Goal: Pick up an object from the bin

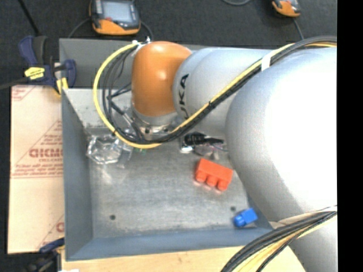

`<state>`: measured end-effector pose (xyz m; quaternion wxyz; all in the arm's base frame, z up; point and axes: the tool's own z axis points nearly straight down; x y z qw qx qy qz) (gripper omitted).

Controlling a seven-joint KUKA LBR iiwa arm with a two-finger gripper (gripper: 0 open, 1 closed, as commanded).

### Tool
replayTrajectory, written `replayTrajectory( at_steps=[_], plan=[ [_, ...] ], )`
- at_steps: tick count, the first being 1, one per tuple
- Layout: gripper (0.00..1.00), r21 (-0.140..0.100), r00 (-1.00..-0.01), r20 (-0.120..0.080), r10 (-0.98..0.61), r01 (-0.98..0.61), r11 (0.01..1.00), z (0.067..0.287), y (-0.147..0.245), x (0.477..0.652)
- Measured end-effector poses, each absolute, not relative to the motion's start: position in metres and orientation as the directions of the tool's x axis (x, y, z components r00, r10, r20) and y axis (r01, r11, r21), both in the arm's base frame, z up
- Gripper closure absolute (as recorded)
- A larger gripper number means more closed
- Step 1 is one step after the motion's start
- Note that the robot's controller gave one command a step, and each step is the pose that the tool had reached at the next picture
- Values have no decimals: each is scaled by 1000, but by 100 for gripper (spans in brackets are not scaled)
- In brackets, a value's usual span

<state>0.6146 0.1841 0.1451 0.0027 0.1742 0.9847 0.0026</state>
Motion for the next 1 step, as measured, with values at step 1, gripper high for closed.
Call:
replayTrajectory(
  at_steps=[1],
  plan=[
    [100, 5, -949, -8, 316, 316, 949, 259, 207, 636]
  ],
)
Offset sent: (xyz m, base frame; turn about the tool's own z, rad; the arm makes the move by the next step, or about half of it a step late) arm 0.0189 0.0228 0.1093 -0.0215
